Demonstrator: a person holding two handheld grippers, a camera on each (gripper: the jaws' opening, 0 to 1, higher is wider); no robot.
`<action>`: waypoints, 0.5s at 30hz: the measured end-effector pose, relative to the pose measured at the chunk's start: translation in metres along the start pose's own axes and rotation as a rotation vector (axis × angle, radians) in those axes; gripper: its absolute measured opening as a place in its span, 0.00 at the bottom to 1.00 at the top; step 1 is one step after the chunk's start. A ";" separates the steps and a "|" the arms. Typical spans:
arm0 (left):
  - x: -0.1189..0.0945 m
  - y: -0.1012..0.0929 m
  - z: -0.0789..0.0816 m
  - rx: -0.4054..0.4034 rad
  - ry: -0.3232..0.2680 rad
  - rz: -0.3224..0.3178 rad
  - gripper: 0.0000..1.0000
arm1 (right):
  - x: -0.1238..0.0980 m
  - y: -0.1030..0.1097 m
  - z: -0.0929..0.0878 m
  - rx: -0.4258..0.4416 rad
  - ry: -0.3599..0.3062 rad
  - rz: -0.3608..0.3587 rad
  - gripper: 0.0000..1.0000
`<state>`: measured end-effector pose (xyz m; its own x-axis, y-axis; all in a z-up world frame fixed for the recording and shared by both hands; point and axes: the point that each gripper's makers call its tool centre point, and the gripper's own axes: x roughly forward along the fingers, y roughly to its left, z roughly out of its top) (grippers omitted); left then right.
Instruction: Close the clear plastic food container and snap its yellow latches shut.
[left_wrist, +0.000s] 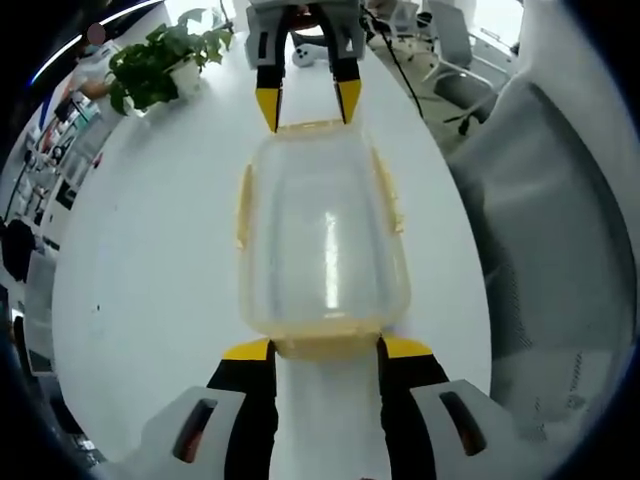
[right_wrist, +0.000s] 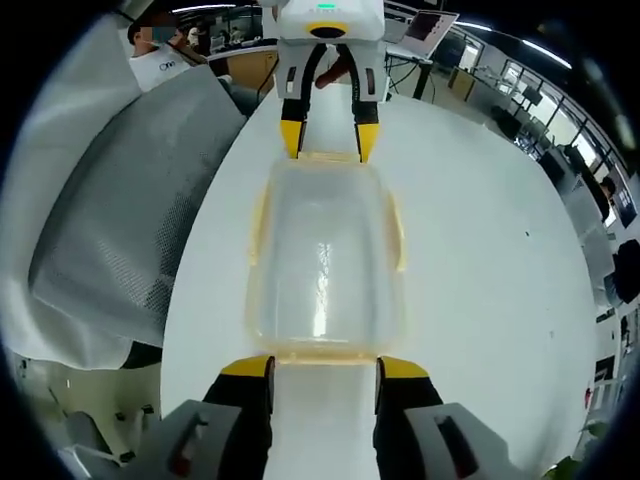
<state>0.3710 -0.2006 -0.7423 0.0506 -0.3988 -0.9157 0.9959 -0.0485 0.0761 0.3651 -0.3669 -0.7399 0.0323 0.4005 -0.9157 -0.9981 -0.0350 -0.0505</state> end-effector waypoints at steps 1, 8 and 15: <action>-0.001 0.000 0.000 -0.002 0.000 0.000 0.37 | 0.000 0.000 0.000 0.005 -0.002 0.000 0.37; -0.005 -0.002 -0.005 -0.005 0.009 -0.005 0.36 | -0.003 0.003 0.006 0.008 -0.012 0.003 0.38; -0.009 -0.001 -0.009 -0.043 0.009 0.005 0.37 | -0.006 0.004 0.007 0.011 -0.016 -0.003 0.38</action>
<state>0.3706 -0.1885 -0.7382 0.0565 -0.3908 -0.9187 0.9979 -0.0067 0.0642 0.3608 -0.3633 -0.7324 0.0346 0.4149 -0.9092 -0.9985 -0.0233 -0.0486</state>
